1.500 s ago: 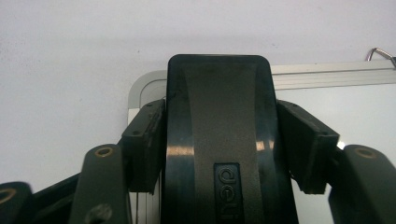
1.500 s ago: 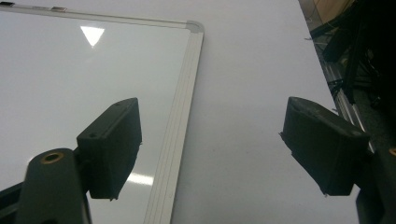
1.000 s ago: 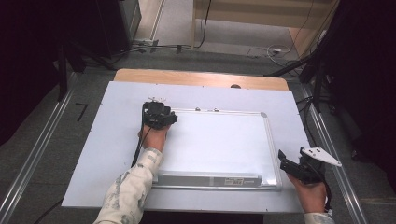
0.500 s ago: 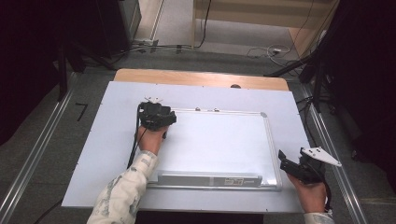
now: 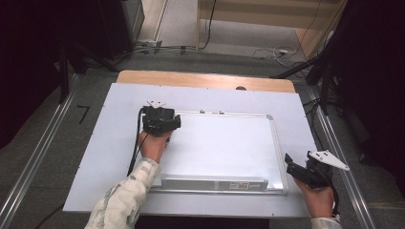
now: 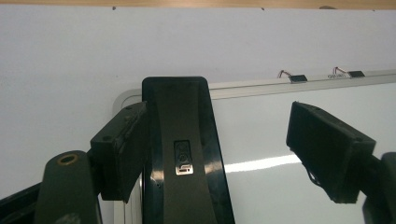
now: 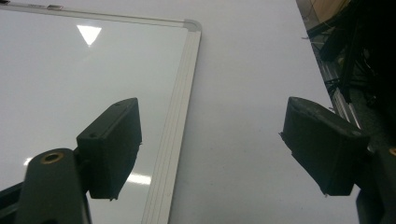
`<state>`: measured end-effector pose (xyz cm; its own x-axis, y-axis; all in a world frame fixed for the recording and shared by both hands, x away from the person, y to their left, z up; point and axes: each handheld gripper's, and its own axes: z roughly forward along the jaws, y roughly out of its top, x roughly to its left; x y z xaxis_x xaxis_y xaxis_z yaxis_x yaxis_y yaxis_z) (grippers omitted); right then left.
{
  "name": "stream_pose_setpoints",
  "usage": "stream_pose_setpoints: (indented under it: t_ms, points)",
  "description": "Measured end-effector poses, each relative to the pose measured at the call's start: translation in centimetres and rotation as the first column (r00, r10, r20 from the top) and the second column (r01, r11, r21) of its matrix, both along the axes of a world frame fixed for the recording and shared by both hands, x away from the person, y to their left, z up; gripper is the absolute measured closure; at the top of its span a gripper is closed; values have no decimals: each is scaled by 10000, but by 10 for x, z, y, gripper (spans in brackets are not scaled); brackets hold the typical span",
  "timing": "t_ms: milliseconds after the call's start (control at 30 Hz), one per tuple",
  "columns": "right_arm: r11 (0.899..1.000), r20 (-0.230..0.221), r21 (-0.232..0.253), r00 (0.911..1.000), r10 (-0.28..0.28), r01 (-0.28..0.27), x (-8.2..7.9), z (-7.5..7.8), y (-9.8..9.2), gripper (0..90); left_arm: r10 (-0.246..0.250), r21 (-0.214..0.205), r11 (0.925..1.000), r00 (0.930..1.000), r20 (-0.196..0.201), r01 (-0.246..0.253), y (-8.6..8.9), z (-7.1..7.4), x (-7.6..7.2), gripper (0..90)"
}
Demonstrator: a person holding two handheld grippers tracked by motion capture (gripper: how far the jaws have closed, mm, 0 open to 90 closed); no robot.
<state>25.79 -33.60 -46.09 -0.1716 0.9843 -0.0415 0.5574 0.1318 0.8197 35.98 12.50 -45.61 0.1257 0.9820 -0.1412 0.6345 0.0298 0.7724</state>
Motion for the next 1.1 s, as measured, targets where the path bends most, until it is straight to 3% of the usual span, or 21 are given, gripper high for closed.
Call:
stream_pose_setpoints:
  t_ms: [533,1033,1100]
  points:
    - [10000,-16,-4,10000,-28,28,-1,0,0,184,-82,-218,9997,9998,153,85,13,3,-13,197]
    - [10000,-35,-21,10000,-57,57,-1,0,0,184,109,-589,9982,9992,392,-86,47,-3,-41,194]
    - [10000,-36,-15,10000,-69,69,-1,0,0,184,91,-458,9989,9988,488,-69,51,-4,-47,194]
